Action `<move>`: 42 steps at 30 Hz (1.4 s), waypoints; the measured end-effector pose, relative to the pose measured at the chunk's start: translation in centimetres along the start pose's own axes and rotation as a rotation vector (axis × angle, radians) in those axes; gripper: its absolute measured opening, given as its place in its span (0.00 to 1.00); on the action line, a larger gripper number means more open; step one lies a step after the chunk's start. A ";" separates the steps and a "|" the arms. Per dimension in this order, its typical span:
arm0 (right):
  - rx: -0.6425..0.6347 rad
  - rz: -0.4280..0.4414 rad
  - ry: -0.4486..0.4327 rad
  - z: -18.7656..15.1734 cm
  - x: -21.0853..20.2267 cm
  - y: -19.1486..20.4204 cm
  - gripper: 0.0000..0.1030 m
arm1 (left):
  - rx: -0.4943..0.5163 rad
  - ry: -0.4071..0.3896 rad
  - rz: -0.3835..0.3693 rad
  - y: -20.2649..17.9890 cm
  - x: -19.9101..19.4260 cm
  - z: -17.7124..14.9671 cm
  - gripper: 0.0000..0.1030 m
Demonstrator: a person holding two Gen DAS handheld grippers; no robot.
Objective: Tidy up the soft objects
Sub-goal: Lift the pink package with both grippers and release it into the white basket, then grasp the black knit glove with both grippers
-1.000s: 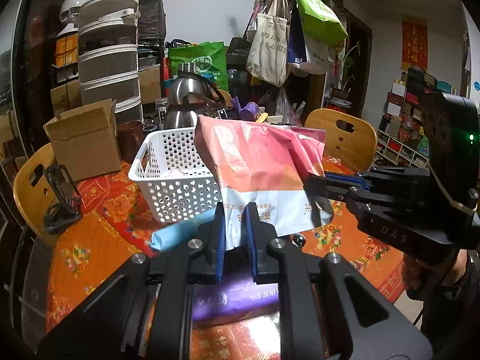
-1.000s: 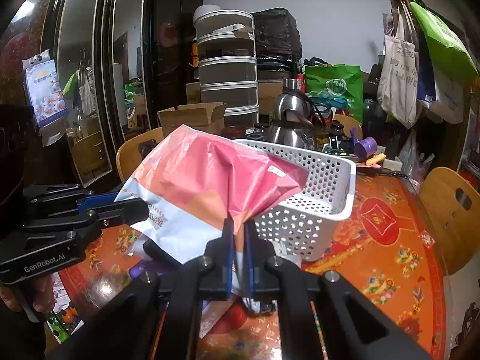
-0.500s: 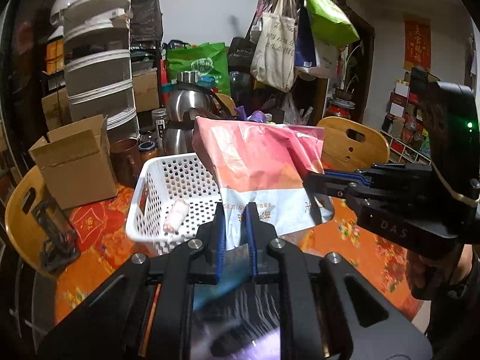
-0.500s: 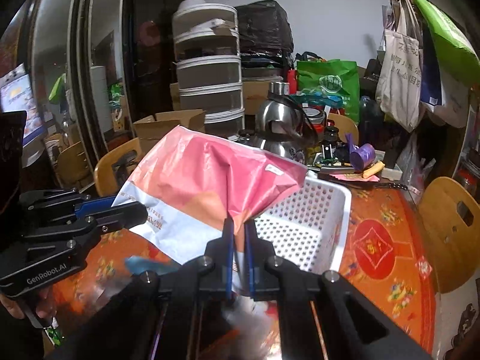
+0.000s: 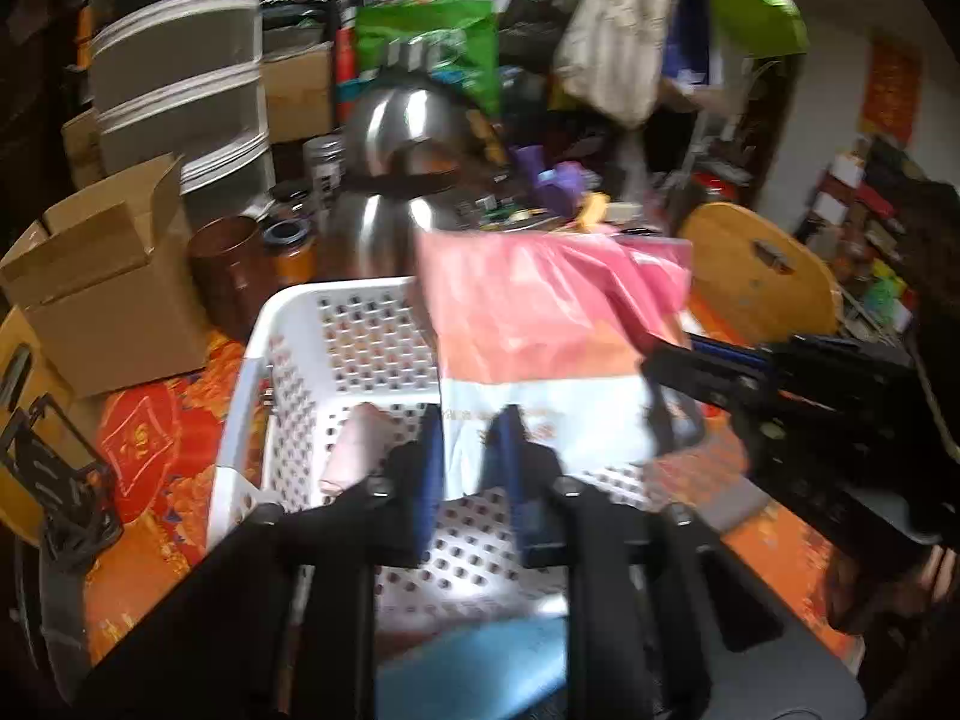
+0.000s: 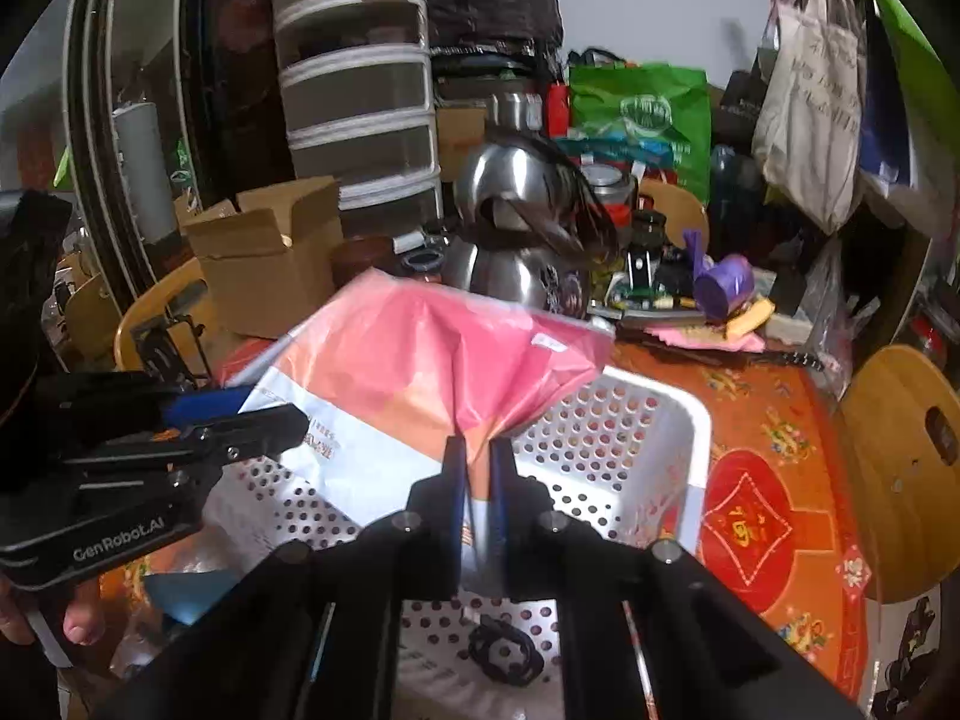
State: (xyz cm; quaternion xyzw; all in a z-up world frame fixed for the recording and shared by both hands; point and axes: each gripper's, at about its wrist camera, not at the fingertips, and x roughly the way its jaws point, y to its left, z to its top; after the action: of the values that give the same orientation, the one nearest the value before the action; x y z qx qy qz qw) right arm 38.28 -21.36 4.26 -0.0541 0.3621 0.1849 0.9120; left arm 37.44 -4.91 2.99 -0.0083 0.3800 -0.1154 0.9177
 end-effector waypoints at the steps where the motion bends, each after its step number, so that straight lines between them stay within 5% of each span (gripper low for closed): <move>1: 0.026 -0.011 0.016 -0.2 0.6 -0.7 0.12 | -0.011 0.023 0.031 0.4 0.9 -0.1 0.59; 2: 0.051 -0.024 0.019 -0.4 0.8 -1.2 0.14 | -0.030 0.039 0.054 1.0 1.6 -0.2 0.62; 4: 0.084 -0.040 0.018 -1.1 0.7 -2.2 0.47 | -0.032 0.031 0.059 1.6 1.8 -0.8 0.64; 6: 0.091 -0.052 0.001 -1.6 0.3 -2.6 0.62 | -0.025 0.030 0.067 2.1 1.8 -1.3 0.65; 18: 0.111 -0.039 -0.008 -4.8 -3.4 -1.4 0.63 | -0.026 0.035 0.045 2.8 -2.5 -5.6 0.66; 28: 0.078 0.054 -0.077 -12.3 -10.0 3.4 0.68 | -0.062 0.010 0.013 2.8 -10.3 -14.6 0.67; 34: 0.025 0.085 -0.046 -15.9 -9.5 6.0 0.68 | -0.102 0.004 -0.007 2.4 -11.8 -19.9 0.67; 42: 0.010 0.095 -0.049 -16.6 -8.0 6.8 0.65 | -0.069 -0.016 0.009 0.3 -11.3 -22.4 0.64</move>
State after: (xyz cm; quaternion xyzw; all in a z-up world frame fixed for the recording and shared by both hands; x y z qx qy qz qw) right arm 19.76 -21.30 -2.23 -0.0275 0.3427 0.2276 0.9110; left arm 14.14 -0.54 -5.13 -0.0392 0.3766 -0.0980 0.9203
